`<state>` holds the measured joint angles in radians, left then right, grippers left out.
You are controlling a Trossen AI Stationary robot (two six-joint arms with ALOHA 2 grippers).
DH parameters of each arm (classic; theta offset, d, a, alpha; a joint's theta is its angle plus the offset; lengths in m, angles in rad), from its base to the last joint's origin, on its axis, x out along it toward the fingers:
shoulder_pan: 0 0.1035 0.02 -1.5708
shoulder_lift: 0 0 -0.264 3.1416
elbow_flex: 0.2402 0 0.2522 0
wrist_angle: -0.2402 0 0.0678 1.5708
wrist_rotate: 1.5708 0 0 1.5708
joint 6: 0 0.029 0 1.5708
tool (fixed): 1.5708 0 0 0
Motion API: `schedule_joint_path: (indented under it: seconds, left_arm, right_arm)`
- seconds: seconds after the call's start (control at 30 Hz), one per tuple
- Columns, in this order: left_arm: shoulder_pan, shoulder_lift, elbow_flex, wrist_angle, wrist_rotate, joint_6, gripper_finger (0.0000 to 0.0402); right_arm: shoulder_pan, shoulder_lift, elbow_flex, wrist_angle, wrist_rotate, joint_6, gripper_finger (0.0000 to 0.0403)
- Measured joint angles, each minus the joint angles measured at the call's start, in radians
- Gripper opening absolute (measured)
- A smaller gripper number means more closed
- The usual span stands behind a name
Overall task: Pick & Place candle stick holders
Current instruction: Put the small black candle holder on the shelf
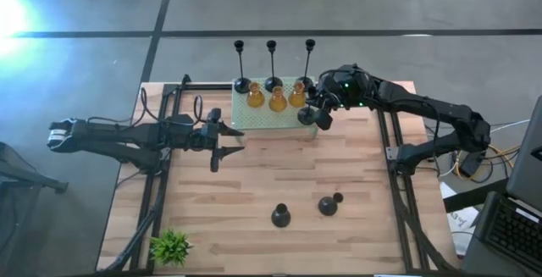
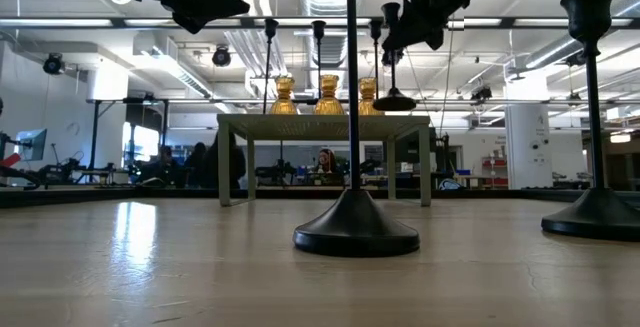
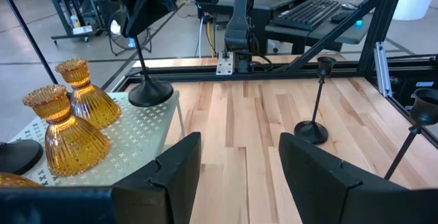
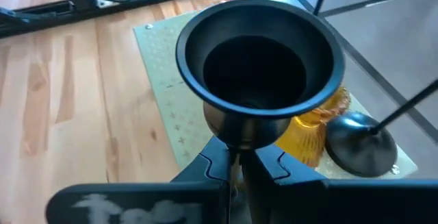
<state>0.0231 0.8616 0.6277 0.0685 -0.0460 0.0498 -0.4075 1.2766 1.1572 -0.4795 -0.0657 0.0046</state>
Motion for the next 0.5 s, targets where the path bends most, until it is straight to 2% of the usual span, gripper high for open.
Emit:
schedule_joint_path:
  seconds: [0.5]
  left_arm:
    - [0.0,0.0,0.0,-0.002,0.0,-0.006,0.0202]
  right_arm:
    - [-0.013,0.057,-0.001,0.04,-0.02,-0.005,0.0011]
